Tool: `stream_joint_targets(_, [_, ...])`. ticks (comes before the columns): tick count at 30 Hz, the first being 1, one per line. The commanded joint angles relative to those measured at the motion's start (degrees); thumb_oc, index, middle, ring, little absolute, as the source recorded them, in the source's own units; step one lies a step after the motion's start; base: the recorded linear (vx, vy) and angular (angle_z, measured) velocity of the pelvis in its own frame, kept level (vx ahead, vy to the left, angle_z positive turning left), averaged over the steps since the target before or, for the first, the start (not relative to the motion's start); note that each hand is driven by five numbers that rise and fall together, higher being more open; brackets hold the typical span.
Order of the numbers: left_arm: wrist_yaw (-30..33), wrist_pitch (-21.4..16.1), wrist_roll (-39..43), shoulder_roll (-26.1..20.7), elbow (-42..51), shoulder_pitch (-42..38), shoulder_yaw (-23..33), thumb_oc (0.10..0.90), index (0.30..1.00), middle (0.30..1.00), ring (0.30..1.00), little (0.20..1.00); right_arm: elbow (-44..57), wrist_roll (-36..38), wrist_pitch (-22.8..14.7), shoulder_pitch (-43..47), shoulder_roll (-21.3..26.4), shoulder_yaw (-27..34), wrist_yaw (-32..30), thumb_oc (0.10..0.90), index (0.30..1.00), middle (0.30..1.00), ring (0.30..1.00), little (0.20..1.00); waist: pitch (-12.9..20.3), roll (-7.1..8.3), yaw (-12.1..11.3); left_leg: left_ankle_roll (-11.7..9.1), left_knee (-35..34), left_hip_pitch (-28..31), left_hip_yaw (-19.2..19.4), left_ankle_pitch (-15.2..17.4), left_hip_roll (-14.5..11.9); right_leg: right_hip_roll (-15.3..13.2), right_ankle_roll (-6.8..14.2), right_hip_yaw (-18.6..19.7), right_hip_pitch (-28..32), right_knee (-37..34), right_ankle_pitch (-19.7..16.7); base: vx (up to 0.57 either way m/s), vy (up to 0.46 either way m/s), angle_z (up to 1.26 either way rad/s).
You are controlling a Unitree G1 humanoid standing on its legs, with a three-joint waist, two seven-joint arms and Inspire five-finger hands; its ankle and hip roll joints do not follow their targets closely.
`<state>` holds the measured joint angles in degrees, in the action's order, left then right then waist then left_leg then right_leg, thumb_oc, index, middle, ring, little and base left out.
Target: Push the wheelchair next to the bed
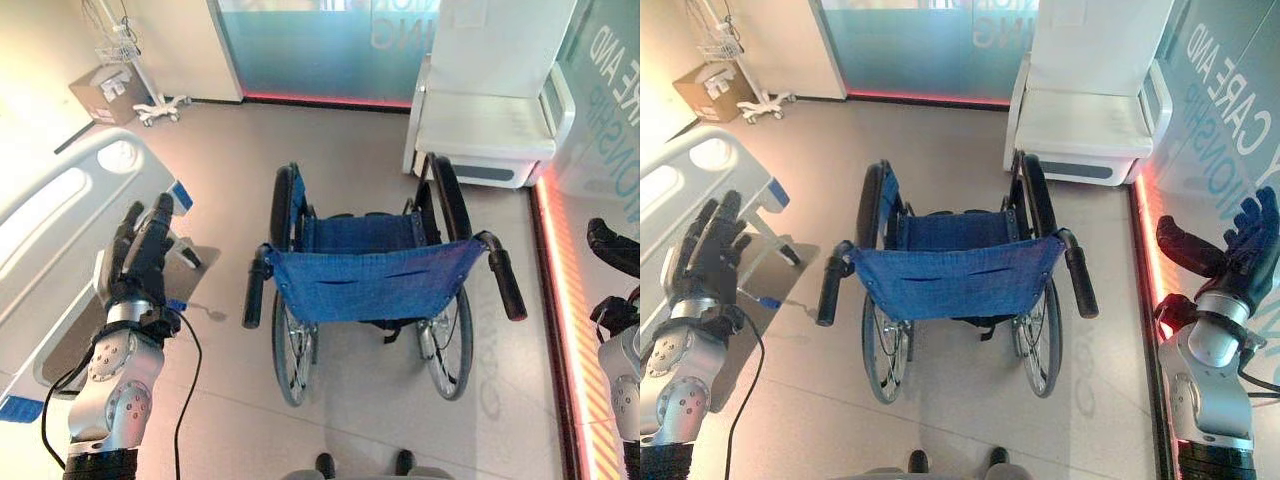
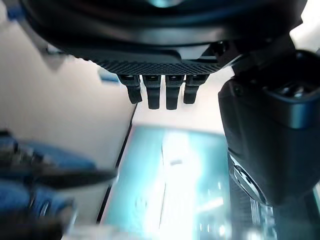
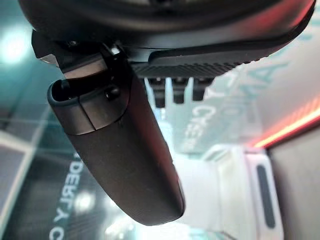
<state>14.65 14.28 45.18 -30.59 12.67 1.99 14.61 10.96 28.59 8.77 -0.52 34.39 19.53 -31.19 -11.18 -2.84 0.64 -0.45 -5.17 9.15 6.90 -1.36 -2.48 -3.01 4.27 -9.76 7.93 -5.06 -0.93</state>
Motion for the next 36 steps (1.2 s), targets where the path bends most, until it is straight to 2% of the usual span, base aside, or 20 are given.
stream_joint_targets(1, [-5.4, 0.2, 2.3, -5.7, 4.5, -4.0, -0.3, 0.8, 0.9, 0.9, 0.9, 0.9, 5.8, -1.1, -2.6, 4.4, 4.7, -0.6, 5.1, 0.8, 0.9, 0.9, 0.9, 0.9, 3.7, 1.75, -0.2, -1.9, 0.2, -2.1, -0.2, 0.4, -0.6, -1.3, 1.5, 1.5, -0.6, 0.4, -0.8, 0.03, -0.016, 0.01])
stream_joint_targets(7, [-10.9, 4.1, 5.4, -7.2, 7.3, -3.7, -1.5, 0.8, 0.9, 0.9, 0.9, 0.9, 9.6, 6.4, 0.8, 4.3, 3.8, -3.1, 10.8, 0.8, 0.9, 0.9, 0.9, 0.9, 3.5, 2.05, -0.6, -1.8, 0.2, -1.9, 0.3, -0.1, -0.7, -1.2, 1.7, 1.4, -0.5, 0.5, -1.3, 0.03, -0.009, -0.01])
stream_joint_targets(10, [-12.3, 5.6, 3.7, -8.2, 7.4, -3.6, -2.1, 0.8, 0.9, 0.9, 0.9, 0.9, 10.5, 8.0, 1.3, 3.9, 3.8, -4.0, 12.2, 0.8, 0.9, 0.9, 0.9, 0.9, 3.5, 2.08, -0.5, -1.9, 0.2, -1.9, 0.5, -0.2, -0.8, -1.2, 1.9, 1.4, -0.6, 0.5, -1.4, 0.0, 0.0, 0.0])
stream_joint_targets(11, [-13.7, 6.8, 3.3, -9.5, 7.2, -3.3, -2.9, 0.8, 0.9, 0.9, 0.9, 0.9, 11.6, 10.0, 2.9, 3.5, 4.2, -4.8, 13.2, 0.8, 0.9, 0.9, 0.9, 0.9, 3.5, 2.14, -0.4, -2.0, 0.2, -2.0, 0.7, -0.3, -0.8, -1.2, 2.1, 1.4, -0.6, 0.4, -1.6, 0.0, 0.0, 0.0])
stream_joint_targets(15, [-15.1, 9.2, 6.1, -11.1, 7.0, -2.8, -4.1, 0.8, 0.9, 0.9, 0.9, 0.9, 12.8, 9.7, 6.1, 3.0, 5.4, -6.3, 12.9, 0.8, 0.9, 0.9, 0.9, 0.9, 3.7, 2.17, -0.3, -2.0, 0.2, -1.6, 0.8, 0.2, -0.8, -1.2, 2.5, 1.5, -0.3, 0.2, -1.2, 0.02, 0.0, 0.01])
stream_joint_targets(22, [-14.7, 10.7, 8.0, -12.6, 7.1, -2.0, -5.8, 0.8, 0.9, 0.9, 0.9, 0.9, 13.6, 11.6, 10.5, 1.2, 8.0, -7.9, 14.8, 0.8, 0.9, 0.9, 0.9, 0.9, 3.7, 2.5, -0.1, -1.9, 0.2, -1.4, 1.3, 0.1, -0.9, -1.2, 2.8, 1.5, -0.3, 0.1, -1.5, 0.0, 0.0, 0.0])
stream_joint_targets(25, [-15.5, 10.7, 8.1, -13.5, 6.4, -2.0, -6.9, 0.8, 0.9, 0.9, 0.9, 0.9, 13.3, 12.4, 11.1, 1.5, 8.8, -9.6, 15.2, 0.8, 0.9, 0.9, 0.9, 0.9, 3.6, 2.64, -0.2, -2.0, 0.2, -1.2, 1.4, 0.0, -1.0, -1.2, 2.9, 1.4, -0.1, 0.1, -1.5, 0.0, 0.0, 0.0])
stream_joint_targets(31, [-18.0, 12.5, 7.0, -15.5, 6.0, -2.7, -9.6, 0.8, 0.9, 0.9, 0.9, 0.9, 12.5, 7.0, 12.5, 1.9, 10.9, -11.4, 12.6, 0.8, 0.9, 0.9, 0.9, 0.9, 3.4, 2.58, -0.3, -2.0, 0.2, -1.1, 1.6, -0.3, -1.1, -1.2, 3.2, 1.3, 0.0, 0.1, -1.7, 0.0, -0.001, 0.01])
stream_joint_targets(36, [-18.7, 13.8, 7.6, -17.1, 6.5, -3.1, -11.1, 0.8, 0.9, 0.9, 0.9, 0.9, 12.2, 7.2, 14.6, 2.2, 13.2, -12.5, 11.8, 0.8, 0.9, 0.9, 0.9, 0.9, 3.2, 2.47, -0.3, -2.0, 0.2, -0.8, 1.5, -0.5, -1.2, -1.2, 3.4, 1.3, 0.2, 0.1, -1.7, 0.02, -0.003, -0.02])
